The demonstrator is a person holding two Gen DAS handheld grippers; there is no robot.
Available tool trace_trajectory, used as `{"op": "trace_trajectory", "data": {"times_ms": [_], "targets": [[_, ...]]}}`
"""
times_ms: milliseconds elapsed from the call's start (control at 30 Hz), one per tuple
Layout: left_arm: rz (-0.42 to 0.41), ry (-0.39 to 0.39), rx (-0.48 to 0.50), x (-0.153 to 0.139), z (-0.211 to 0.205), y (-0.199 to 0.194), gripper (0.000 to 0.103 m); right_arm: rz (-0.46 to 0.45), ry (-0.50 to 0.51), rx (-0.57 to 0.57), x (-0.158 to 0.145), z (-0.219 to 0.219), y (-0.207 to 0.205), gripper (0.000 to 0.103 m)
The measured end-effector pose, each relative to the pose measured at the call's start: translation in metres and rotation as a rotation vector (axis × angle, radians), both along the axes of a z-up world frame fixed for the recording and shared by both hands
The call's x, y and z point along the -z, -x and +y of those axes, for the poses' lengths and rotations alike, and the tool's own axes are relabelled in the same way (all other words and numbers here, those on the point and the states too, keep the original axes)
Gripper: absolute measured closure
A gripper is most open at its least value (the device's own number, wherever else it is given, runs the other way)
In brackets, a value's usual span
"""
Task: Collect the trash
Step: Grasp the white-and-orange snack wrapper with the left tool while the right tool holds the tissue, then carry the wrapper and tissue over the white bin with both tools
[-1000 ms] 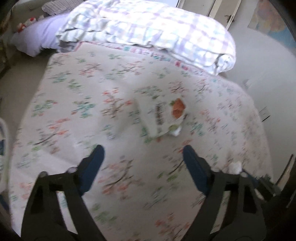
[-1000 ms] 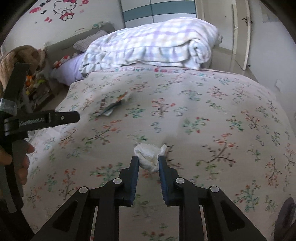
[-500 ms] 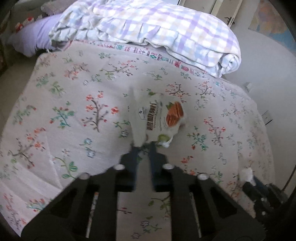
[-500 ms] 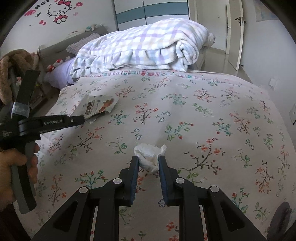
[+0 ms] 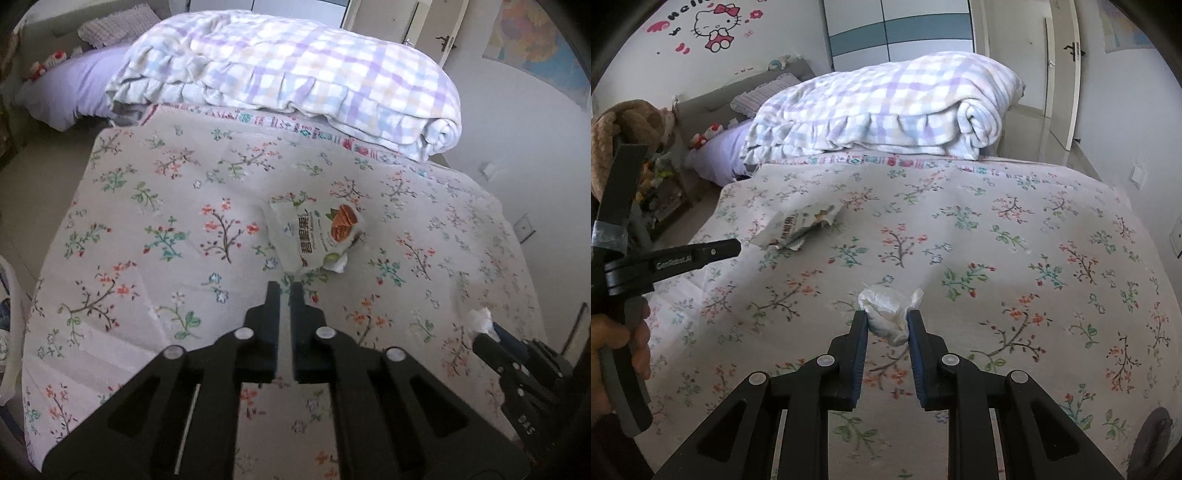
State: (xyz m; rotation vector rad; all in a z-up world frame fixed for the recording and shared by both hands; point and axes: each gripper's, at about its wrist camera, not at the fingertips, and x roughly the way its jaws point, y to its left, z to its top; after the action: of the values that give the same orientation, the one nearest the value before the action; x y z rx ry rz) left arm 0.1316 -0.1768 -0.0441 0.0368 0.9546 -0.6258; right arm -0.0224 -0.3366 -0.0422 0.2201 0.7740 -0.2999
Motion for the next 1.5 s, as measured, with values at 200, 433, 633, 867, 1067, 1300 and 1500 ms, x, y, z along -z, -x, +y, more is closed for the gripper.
{"op": "trace_trajectory", "data": {"times_ms": [200,433,633,867,1067,1300,1500], "targets": [[-0.022,0.016,-0.049,0.002,0.002,-0.003,0.028,0.006,-0.017,0.001,0.005,0.004,0.001,0.081],[0.048,0.072,-0.097,0.017,-0.020,-0.022,0.053,0.017,-0.019,0.010,0.008,-0.001,0.002,0.081],[0.036,0.034,-0.105,0.028,-0.034,-0.029,0.093,0.022,-0.009,0.022,0.009,-0.010,0.004,0.081],[0.011,0.019,-0.089,0.021,-0.026,-0.022,0.095,0.025,-0.032,0.032,0.010,-0.013,0.001,0.081],[-0.013,0.009,-0.086,0.005,0.001,-0.013,0.095,-0.006,-0.028,0.011,-0.001,0.001,-0.003,0.081],[-0.056,-0.023,-0.098,-0.014,0.044,-0.003,0.095,-0.019,-0.018,-0.043,-0.007,0.031,-0.016,0.081],[-0.066,-0.024,-0.141,-0.025,0.090,0.000,0.095,-0.016,-0.004,-0.099,-0.008,0.058,-0.025,0.081]]}}
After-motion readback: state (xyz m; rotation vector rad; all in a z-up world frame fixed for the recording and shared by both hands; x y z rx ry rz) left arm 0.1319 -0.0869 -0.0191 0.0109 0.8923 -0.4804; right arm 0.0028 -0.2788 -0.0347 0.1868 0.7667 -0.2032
